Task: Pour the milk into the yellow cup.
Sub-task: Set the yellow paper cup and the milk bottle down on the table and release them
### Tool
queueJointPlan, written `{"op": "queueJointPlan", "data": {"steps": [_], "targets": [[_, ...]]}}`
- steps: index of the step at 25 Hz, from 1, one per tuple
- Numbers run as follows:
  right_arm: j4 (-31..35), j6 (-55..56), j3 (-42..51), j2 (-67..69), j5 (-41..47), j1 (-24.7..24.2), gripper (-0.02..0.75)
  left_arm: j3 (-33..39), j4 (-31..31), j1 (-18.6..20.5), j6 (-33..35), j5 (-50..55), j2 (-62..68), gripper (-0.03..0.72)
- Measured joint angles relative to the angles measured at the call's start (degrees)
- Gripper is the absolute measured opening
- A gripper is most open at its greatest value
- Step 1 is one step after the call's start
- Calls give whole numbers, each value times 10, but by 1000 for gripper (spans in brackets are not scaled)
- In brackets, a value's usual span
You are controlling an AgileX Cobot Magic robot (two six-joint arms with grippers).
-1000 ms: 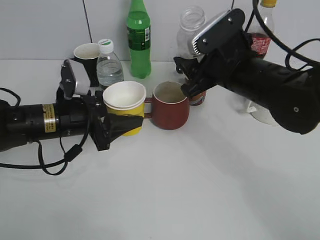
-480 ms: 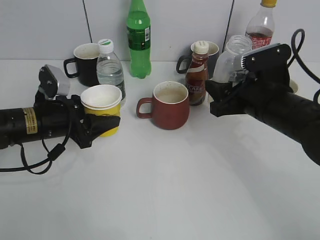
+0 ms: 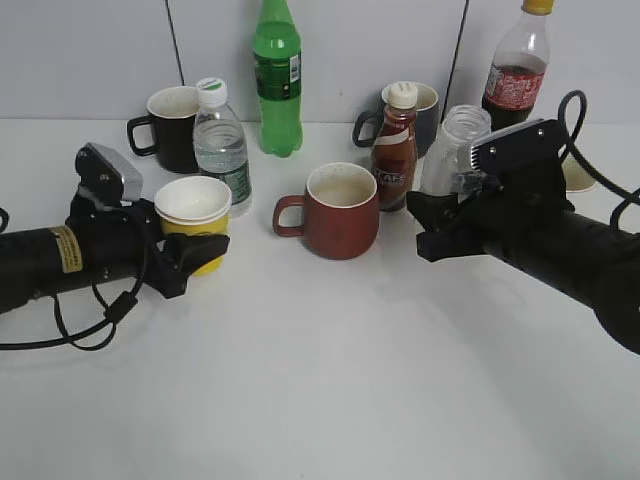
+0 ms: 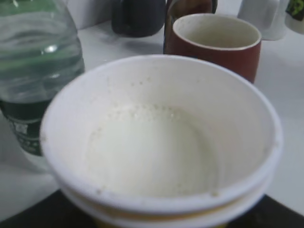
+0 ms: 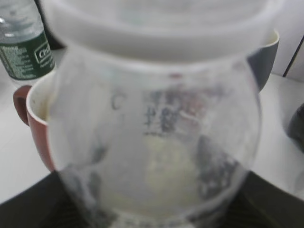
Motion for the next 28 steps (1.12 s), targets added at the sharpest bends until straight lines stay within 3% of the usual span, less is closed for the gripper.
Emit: {"op": "queueJointPlan", "data": {"steps": [7, 18, 25, 28], "targets": [[-1, 0, 0, 31, -17, 0, 438, -1, -50, 0, 41, -38, 48, 443], [-1, 0, 0, 32, -25, 0, 438, -51, -45, 0, 42, -57, 105, 455], [-1, 0, 0, 32, -26, 0, 438, -52, -45, 0, 42, -53, 109, 576], [-1, -1, 0, 32, -26, 0, 438, -52, -45, 0, 40, -51, 109, 594]]}}
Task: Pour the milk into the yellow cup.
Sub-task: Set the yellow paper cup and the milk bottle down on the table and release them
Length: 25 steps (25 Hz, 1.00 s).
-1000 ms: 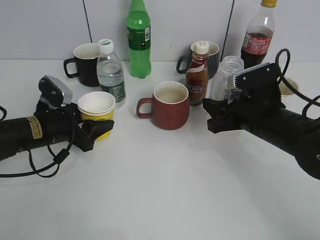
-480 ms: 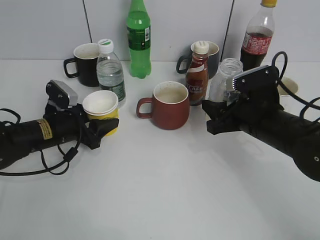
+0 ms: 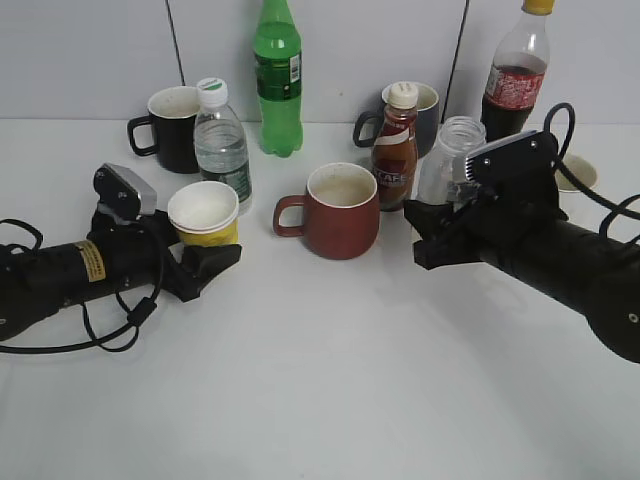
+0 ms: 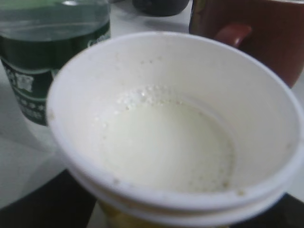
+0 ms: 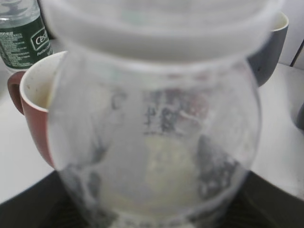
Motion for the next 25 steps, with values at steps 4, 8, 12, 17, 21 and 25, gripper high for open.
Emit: {"op": "queueJointPlan", "data": {"steps": [4, 8, 12, 17, 21, 25], "targets": [[0, 0, 0, 0, 0, 0, 438, 0, 0, 0, -11, 4, -1, 599], [0, -3, 0, 0, 0, 0, 438, 2, 0, 0, -22, 31, -11, 599], [0, -11, 0, 0, 0, 0, 438, 24, 0, 0, -23, 55, -46, 600], [0, -13, -3, 13, -1, -2, 438, 59, -1, 0, -24, 58, -73, 600], [-1, -16, -13, 33, -2, -12, 438, 80, -1, 0, -24, 64, -82, 600], [-9, -16, -29, 58, -2, -30, 438, 94, -3, 0, -24, 76, -101, 600]]}}
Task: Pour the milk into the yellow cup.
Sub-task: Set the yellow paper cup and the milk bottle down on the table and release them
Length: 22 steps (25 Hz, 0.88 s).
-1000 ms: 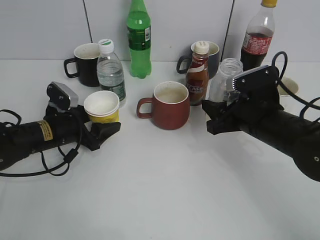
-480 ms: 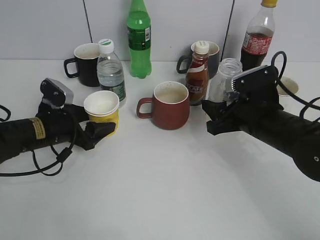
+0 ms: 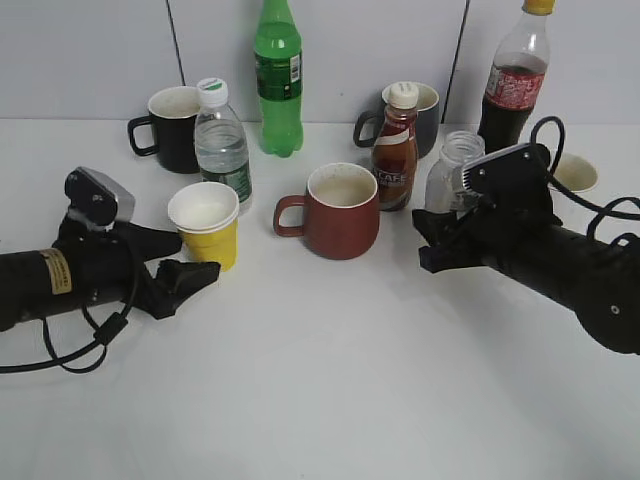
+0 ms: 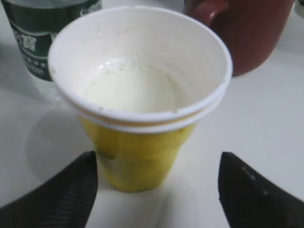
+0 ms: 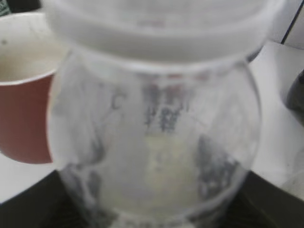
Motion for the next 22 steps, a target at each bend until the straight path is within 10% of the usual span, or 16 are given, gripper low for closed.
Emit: {"op": "queueJointPlan", "data": {"steps": [22], "targets": [[-16, 32, -15, 53, -9, -4, 502, 66, -56, -3, -33, 151, -172, 594]]}}
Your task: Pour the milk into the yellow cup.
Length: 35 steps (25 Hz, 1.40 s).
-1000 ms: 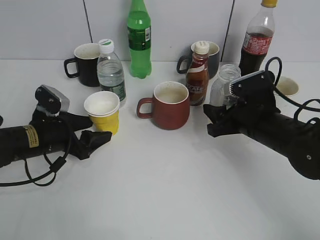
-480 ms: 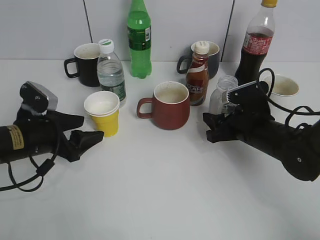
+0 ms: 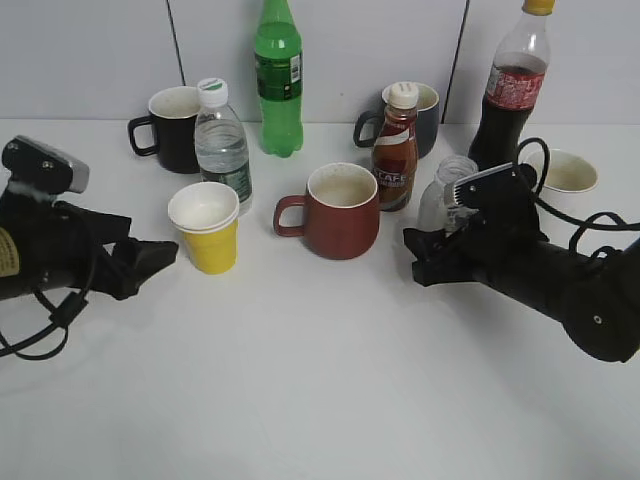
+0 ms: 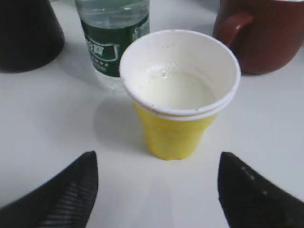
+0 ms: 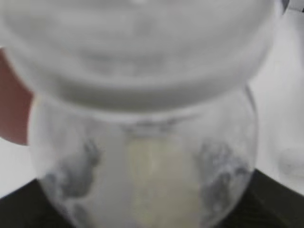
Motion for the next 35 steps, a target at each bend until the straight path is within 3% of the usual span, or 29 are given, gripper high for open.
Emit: {"op": "queueJointPlan", "data": {"steps": [6, 13, 17, 25, 28, 30, 31, 33, 35], "targets": [[0, 6, 0, -4, 33, 0, 515, 1, 0, 0, -131, 24, -43, 594], [0, 24, 0, -66, 154, 0, 516, 1, -13, -2, -189, 159, -124, 587], [-3, 60, -1, -111, 261, 0, 516, 1, -33, -28, -195, 271, -186, 578], [-4, 94, -1, -216, 465, 8, 516, 1, -64, -128, -195, 488, -314, 570], [-4, 95, -1, -262, 550, 32, 516, 1, -101, -142, -196, 597, -380, 561], [0, 96, -1, -294, 610, 57, 516, 1, -101, -143, -196, 604, -384, 561], [0, 96, -1, -313, 643, 67, 516, -10, -136, -148, -196, 732, -455, 554], [0, 96, -1, -351, 702, 88, 516, -26, -151, -149, -186, 803, -496, 553], [0, 96, -1, -398, 764, 99, 516, -49, -176, -149, -132, 866, -545, 552]]}}
